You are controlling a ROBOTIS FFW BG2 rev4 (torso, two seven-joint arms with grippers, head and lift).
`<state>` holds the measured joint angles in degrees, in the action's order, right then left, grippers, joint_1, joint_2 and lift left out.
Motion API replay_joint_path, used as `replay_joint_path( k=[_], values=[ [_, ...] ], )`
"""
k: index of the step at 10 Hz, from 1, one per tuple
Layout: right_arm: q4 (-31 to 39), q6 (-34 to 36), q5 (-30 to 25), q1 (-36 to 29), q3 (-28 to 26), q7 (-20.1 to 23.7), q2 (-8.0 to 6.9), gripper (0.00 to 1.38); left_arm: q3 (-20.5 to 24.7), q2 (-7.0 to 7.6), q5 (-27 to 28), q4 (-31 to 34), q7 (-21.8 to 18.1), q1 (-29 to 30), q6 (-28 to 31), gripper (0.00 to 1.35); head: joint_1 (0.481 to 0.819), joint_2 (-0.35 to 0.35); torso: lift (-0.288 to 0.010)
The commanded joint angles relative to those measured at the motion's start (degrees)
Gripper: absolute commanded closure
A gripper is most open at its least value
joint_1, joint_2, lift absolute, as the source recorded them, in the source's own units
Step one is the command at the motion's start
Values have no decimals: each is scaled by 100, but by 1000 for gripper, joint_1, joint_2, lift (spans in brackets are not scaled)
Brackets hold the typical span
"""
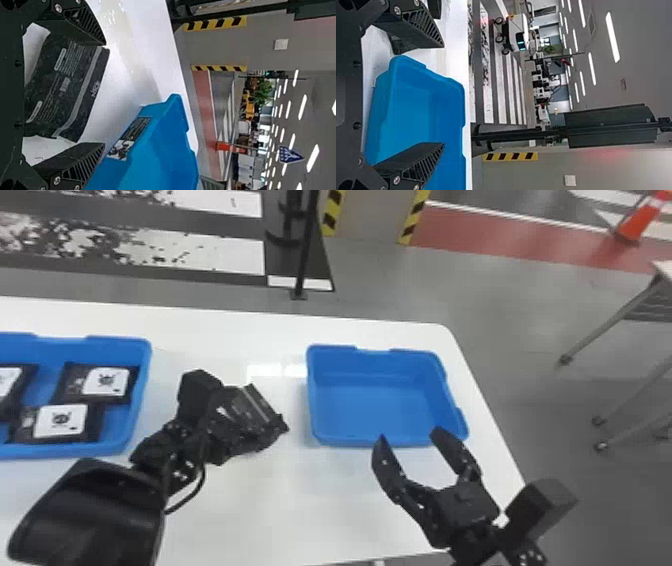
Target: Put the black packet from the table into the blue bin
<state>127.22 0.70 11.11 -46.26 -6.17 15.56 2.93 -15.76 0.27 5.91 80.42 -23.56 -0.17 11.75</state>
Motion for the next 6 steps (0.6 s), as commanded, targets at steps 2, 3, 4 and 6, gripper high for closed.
replay_joint_path(
  k=[2, 3, 4, 6],
  values=[
    [-17, 0, 32, 0, 0, 0, 6, 136, -46, -42, 289, -413, 27, -237, 90, 127, 695, -286, -110],
    [-17, 0, 55, 0, 0, 0, 6, 136, 45, -42, 529, -596, 106, -335, 48, 127, 695, -281, -110],
    [-17, 0, 66, 0, 0, 0, 6, 136, 125, -42, 643, -765, 141, -405, 76, 171, 695, -273, -110],
    [-31, 0, 78, 0, 0, 0, 6, 136, 148, -42, 609, -779, 132, -391, 146, 932, 695, -241, -110]
  ],
)
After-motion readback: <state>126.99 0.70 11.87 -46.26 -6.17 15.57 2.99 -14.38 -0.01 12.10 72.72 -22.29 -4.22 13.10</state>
